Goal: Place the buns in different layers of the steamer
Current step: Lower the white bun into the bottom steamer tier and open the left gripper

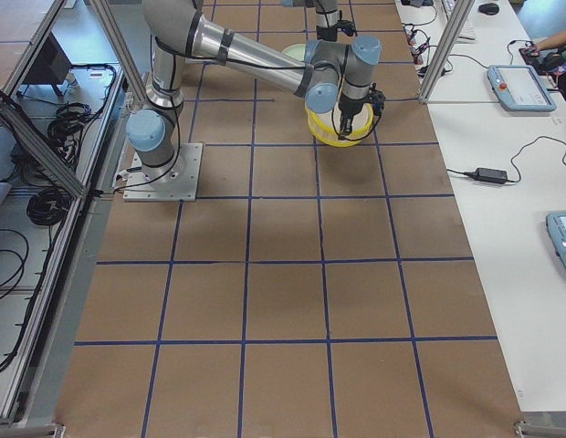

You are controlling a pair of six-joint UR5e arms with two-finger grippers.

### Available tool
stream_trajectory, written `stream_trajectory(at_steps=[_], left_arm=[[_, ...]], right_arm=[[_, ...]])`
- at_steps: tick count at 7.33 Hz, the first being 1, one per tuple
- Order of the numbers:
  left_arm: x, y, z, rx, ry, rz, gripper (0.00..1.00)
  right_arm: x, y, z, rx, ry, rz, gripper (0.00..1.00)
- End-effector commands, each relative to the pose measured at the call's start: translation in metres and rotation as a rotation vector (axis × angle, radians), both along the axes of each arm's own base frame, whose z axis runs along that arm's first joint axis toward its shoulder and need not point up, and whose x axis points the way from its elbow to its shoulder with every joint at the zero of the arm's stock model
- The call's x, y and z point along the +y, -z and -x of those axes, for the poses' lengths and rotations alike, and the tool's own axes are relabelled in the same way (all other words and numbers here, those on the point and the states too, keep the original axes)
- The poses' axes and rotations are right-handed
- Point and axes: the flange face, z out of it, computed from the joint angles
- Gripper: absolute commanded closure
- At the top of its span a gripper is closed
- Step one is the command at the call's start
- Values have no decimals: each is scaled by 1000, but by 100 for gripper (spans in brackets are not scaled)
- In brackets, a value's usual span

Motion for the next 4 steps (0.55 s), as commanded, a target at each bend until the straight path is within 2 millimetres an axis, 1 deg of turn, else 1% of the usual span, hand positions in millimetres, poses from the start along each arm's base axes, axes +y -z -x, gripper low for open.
stream_trajectory(at_steps=[1, 2, 3, 4], left_arm=[[-1, 2, 1, 4, -10, -2, 0], [-2, 1, 2, 14, -32, -8, 0], [-1, 0, 12, 48, -60, -23, 0], [4, 5, 17, 52, -50, -34, 0]], right_arm=[[0, 0, -1, -3, 0, -3, 92], [1, -1, -1, -3, 3, -1, 92], [0, 0, -1, -4, 1, -1, 92], [1, 1, -1, -6, 3, -4, 92]])
